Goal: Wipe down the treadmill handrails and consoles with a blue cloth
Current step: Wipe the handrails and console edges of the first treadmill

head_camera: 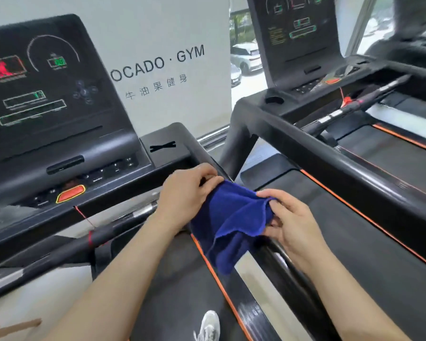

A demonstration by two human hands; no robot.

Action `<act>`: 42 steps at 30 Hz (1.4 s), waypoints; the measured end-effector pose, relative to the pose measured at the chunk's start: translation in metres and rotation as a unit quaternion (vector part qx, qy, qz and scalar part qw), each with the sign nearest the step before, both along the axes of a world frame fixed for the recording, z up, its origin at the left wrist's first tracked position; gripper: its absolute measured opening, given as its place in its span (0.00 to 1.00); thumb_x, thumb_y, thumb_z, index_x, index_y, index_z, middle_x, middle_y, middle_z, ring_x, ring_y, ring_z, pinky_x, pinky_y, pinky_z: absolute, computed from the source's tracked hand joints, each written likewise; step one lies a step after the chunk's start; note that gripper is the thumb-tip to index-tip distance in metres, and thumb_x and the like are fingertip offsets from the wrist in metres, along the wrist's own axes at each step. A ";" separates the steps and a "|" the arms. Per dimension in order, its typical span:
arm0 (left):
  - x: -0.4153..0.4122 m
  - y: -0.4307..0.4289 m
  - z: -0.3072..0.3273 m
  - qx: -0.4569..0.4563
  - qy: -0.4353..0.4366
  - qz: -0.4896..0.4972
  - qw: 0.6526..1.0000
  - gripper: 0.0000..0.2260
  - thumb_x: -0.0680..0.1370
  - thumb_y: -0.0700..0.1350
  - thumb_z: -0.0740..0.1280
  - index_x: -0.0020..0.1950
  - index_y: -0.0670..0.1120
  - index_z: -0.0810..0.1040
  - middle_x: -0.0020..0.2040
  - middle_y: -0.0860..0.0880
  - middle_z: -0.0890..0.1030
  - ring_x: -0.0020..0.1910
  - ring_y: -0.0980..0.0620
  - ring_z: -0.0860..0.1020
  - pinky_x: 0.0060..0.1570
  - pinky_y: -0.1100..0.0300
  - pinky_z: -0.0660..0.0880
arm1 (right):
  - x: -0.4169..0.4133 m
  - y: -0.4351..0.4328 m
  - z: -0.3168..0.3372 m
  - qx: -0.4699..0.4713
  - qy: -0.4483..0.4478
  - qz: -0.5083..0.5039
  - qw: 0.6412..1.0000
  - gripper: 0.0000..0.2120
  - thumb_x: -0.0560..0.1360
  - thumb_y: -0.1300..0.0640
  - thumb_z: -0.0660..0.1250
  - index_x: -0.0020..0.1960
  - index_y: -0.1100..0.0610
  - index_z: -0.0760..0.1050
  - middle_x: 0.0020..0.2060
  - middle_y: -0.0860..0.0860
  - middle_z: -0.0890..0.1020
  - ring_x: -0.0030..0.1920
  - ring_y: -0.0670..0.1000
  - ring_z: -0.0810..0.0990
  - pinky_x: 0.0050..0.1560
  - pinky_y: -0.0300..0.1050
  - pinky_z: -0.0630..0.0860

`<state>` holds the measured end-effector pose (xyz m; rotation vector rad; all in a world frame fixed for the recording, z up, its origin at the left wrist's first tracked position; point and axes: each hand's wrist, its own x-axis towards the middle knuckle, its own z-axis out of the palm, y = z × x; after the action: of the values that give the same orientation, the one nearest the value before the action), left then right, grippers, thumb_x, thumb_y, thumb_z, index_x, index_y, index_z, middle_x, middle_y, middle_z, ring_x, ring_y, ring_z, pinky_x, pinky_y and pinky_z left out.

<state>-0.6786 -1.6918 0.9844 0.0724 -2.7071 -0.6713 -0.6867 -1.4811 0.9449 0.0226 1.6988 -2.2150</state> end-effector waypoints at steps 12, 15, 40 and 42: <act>-0.186 -0.036 -0.070 -0.091 -0.023 -0.123 0.988 0.20 0.74 0.53 0.68 0.64 0.50 0.73 0.55 0.45 0.73 0.54 0.43 0.72 0.51 0.49 0.72 | -0.138 -0.060 -0.048 0.368 -0.079 -0.211 0.902 0.07 0.71 0.60 0.66 0.44 0.65 0.78 0.41 0.65 0.76 0.42 0.54 0.74 0.41 0.42 0.72; -0.147 -0.049 -0.114 -0.142 0.050 -0.227 0.962 0.13 0.75 0.47 0.64 0.56 0.46 0.79 0.53 0.45 0.77 0.50 0.43 0.75 0.47 0.50 0.74 | -0.119 -0.083 -0.064 0.554 0.138 -0.083 0.817 0.26 0.72 0.49 0.67 0.66 0.59 0.72 0.64 0.58 0.71 0.66 0.57 0.68 0.67 0.45 0.61; -0.103 0.046 -0.145 -0.184 0.017 -0.295 0.937 0.13 0.76 0.47 0.62 0.32 0.49 0.77 0.33 0.50 0.79 0.37 0.47 0.75 0.56 0.51 0.69 | -0.060 0.014 -0.028 0.718 0.036 0.308 0.623 0.17 0.73 0.50 0.59 0.60 0.52 0.73 0.63 0.47 0.75 0.65 0.51 0.72 0.63 0.51 0.70; -0.102 0.049 -0.146 -0.179 0.021 -0.308 0.934 0.13 0.76 0.48 0.61 0.32 0.49 0.76 0.31 0.51 0.78 0.36 0.47 0.75 0.53 0.51 0.71 | -0.061 0.003 -0.031 0.606 0.029 0.254 0.753 0.18 0.71 0.41 0.62 0.56 0.50 0.72 0.54 0.45 0.79 0.57 0.50 0.77 0.58 0.51 0.73</act>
<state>-0.7807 -1.6429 0.8381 -0.8973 -2.7519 -0.3077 -0.7478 -1.4782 0.9140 -0.1680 2.4644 -0.4807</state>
